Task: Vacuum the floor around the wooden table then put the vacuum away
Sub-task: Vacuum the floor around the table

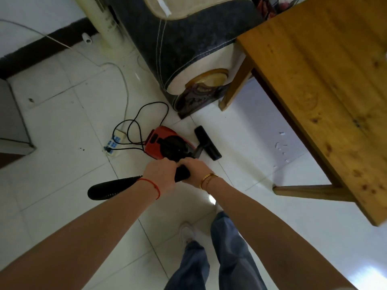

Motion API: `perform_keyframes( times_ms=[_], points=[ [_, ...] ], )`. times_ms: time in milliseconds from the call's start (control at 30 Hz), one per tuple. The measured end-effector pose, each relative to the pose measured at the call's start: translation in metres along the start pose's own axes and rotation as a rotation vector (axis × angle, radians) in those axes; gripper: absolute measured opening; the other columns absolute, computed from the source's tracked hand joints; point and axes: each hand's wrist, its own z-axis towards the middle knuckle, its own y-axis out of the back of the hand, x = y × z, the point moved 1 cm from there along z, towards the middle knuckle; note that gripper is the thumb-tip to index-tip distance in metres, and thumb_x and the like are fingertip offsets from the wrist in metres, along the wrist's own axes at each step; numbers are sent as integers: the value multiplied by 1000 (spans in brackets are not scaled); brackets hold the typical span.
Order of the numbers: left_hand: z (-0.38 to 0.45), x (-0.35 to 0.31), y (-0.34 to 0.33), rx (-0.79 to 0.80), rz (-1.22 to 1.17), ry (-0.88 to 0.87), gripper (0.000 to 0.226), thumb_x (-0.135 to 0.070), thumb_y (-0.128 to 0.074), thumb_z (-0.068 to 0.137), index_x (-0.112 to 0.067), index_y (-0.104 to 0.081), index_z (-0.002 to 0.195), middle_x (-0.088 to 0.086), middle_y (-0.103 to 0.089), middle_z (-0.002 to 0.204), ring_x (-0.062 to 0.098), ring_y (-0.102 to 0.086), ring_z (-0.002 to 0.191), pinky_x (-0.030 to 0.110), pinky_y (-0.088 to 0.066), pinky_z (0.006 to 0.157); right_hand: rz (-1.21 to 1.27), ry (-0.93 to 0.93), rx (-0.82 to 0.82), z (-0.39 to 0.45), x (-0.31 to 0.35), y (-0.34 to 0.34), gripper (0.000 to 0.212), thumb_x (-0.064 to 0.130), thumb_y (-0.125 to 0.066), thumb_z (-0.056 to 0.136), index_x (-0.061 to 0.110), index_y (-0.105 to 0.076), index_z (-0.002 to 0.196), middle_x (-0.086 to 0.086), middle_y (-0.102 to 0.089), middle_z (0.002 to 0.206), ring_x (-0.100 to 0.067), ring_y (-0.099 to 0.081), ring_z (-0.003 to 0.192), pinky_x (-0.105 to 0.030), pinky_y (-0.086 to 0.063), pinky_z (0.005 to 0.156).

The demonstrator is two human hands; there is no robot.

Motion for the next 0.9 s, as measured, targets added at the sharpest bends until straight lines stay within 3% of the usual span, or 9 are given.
perform_keyframes(
  times_ms=[133,267,367,467,567,900],
  points=[
    [-15,-17,-7,-17,43,-67,20,-24,-60,85,-24,-56,104,-2,-62,92,19,-64,87,29,-50,73,86,-41,-73,-26,-8,-15,23,16,-67,80,13,-61,101,-6,-64,104,-24,-61,96,-41,-50,89],
    [-16,-41,-11,-28,78,-133,21,-25,-59,83,-23,-59,104,-3,-65,94,18,-64,85,29,-51,71,154,-55,-157,-55,-22,-15,30,19,-67,82,17,-62,112,-5,-66,110,-23,-61,102,-31,-46,90],
    [-13,-69,-10,-33,107,-171,23,-25,-59,83,-21,-57,106,-1,-63,96,18,-64,84,29,-51,71,176,-73,-200,-74,-42,-9,23,19,-67,82,15,-62,104,-6,-66,105,-23,-61,97,-29,-46,86],
    [-7,-104,-8,-44,125,-188,21,-24,-59,84,-17,-59,104,1,-63,95,19,-64,82,28,-50,69,163,-128,-199,-92,-73,-4,16,22,-65,81,16,-59,95,-4,-65,97,-23,-62,86,-37,-52,81],
    [-1,-144,-8,-69,140,-205,21,-22,-58,86,-16,-57,106,2,-62,99,19,-64,86,27,-43,66,133,-166,-199,-110,-107,3,14,19,-64,81,14,-58,93,-4,-63,95,-25,-63,83,-34,-51,75],
    [20,-271,-28,-100,67,-197,21,-21,-58,88,-15,-58,107,2,-61,98,17,-63,83,25,-42,68,60,-216,-176,-177,-217,28,17,20,-66,81,19,-56,95,-1,-63,96,-20,-64,83,-33,-54,81]
  ],
)
